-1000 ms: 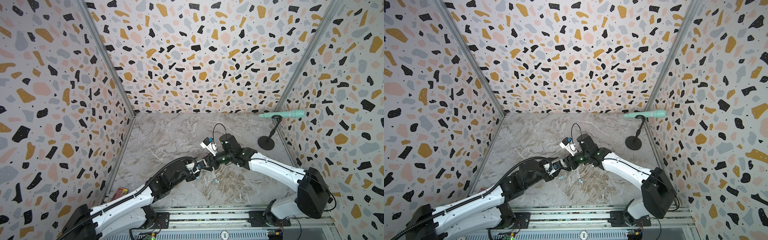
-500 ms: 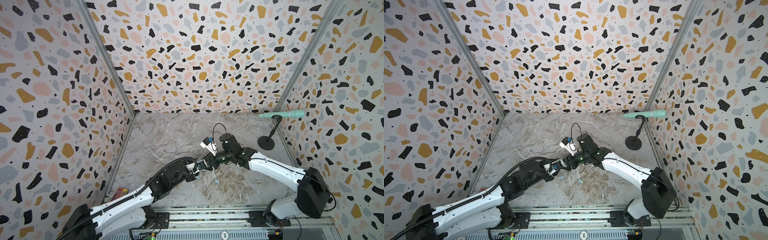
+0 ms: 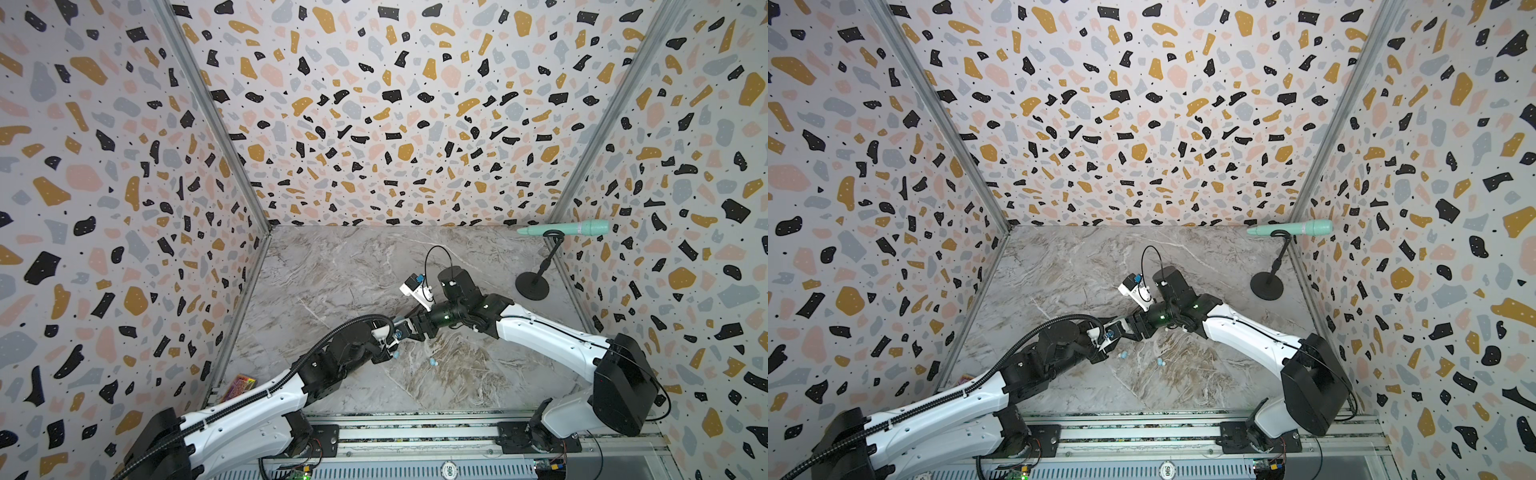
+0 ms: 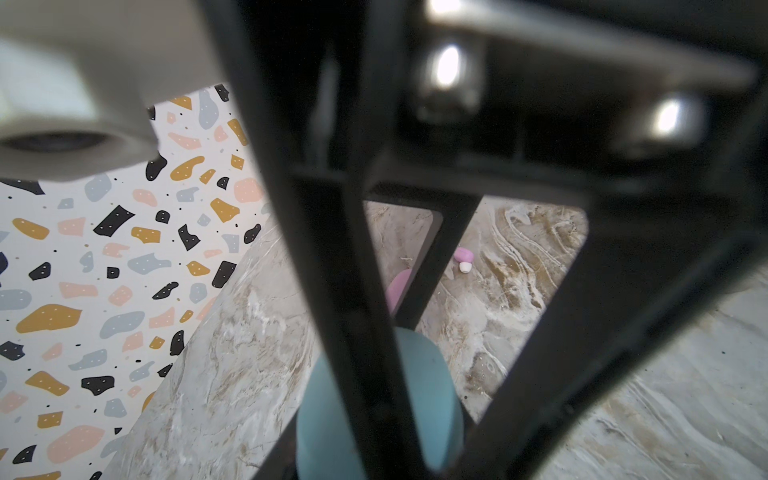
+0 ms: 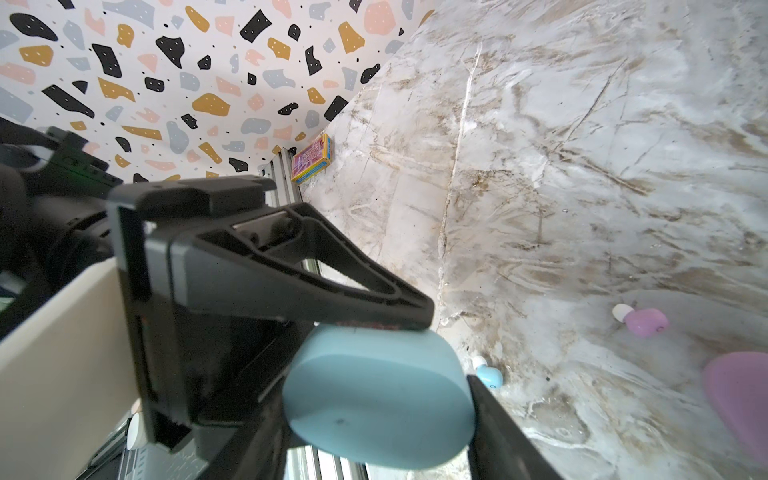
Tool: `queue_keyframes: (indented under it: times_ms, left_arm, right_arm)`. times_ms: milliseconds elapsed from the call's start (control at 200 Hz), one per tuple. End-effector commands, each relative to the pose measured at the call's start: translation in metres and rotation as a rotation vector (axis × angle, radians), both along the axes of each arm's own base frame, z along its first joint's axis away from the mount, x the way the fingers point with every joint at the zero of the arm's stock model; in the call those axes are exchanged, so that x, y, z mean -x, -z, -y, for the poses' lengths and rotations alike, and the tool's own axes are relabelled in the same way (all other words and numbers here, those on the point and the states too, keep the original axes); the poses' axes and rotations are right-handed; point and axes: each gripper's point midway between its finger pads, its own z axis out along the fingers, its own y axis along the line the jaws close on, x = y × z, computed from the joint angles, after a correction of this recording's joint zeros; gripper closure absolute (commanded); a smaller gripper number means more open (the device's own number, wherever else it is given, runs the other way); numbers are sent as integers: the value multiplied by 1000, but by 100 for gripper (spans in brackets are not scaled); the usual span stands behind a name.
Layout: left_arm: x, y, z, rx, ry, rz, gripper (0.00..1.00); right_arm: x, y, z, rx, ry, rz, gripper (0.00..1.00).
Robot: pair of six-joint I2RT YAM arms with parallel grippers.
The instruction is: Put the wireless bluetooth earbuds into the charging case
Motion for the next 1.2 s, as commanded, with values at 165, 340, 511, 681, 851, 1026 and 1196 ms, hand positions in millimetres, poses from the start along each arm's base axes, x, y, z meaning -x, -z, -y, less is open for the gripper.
queue_keyframes:
  times_ms: [165,340,511,681,851,1026,1196]
  left_arm:
    - [-7,-22,2,43,-22,60,88]
    - [-7,-20,3,29,-17,55,96]
    - [-7,-20,4,22,-12,53,100]
    - [-7,-19,4,17,-7,54,100]
    - [-7,-19,5,10,-4,52,100]
    - [-6,-20,4,9,-3,56,100]
    - [-1,-18,3,19,14,43,100]
  right_arm:
    - [2,-16,-5,-25,-19,15,67]
    - [2,-16,-4,-26,-19,16,55]
    - [2,-17,-4,-26,-15,20,43]
    - [1,-18,-3,-25,-5,28,31]
    - [0,-18,-2,-23,4,30,21]
    - [-7,-22,3,-24,34,45,14]
    - [-16,-39,16,-70,88,74,7]
